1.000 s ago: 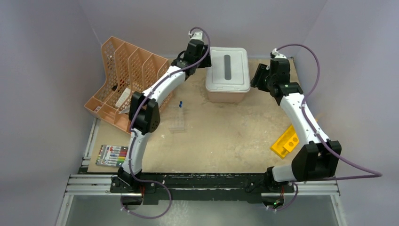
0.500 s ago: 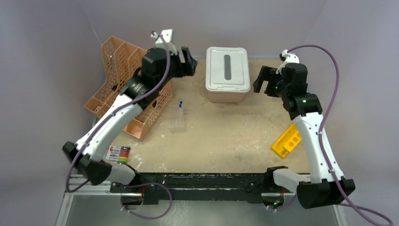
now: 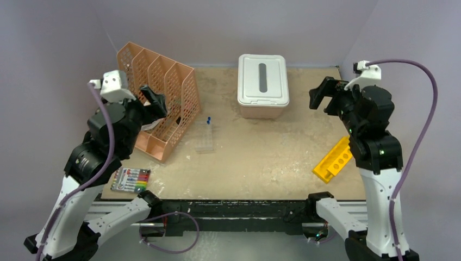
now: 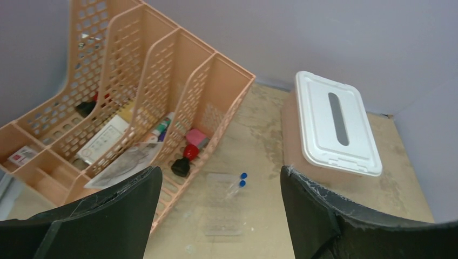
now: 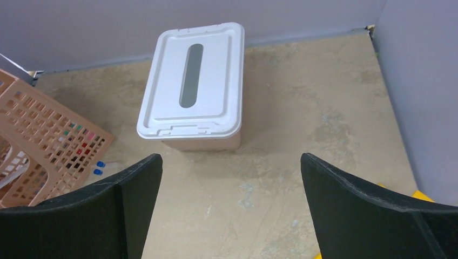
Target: Organize the chemistry lab equipment
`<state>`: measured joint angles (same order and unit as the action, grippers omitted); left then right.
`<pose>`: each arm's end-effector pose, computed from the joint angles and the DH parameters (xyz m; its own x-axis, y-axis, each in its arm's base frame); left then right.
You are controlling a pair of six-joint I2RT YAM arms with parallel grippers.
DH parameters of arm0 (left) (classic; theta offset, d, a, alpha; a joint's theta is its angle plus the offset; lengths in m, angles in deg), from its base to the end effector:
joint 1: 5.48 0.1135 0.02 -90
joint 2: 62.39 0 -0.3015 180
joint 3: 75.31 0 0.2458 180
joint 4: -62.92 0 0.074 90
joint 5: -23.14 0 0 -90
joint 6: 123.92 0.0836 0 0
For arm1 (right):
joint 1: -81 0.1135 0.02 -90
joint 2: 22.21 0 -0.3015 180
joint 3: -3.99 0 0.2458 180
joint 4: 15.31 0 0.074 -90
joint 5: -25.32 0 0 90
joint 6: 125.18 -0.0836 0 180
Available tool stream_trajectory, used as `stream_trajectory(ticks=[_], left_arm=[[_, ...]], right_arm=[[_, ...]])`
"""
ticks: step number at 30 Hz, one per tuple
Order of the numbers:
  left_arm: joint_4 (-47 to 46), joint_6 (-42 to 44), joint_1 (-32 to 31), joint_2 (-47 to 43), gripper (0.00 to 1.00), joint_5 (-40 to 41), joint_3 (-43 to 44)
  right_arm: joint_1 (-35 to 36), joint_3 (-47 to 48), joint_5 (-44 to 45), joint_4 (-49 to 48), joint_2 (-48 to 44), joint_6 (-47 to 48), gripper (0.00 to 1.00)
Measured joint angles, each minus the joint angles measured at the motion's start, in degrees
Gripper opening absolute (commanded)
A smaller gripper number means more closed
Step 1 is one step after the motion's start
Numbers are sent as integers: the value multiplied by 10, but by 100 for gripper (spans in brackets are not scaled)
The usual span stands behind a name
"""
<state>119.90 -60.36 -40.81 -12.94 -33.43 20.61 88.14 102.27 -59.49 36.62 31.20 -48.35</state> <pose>0.1365 -0.0403 0.4946 -0.1514 -0.3482 -0.9251 -0.0298 0.9371 -0.3478 0.1702 0.0137 0.5097 -0.1267 0.2128 -0.9688 -0.0060 0.9765 0.2153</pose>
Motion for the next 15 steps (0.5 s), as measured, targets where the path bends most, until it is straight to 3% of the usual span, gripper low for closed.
stream_trajectory(ticks=[9, 15], left_arm=[[69, -11, 0, -76, 83, 66, 4], [87, -14, 0, -98, 85, 86, 4]], right_arm=[[0, -67, 9, -21, -112, 27, 99], [0, -83, -2, -35, -123, 32, 99]])
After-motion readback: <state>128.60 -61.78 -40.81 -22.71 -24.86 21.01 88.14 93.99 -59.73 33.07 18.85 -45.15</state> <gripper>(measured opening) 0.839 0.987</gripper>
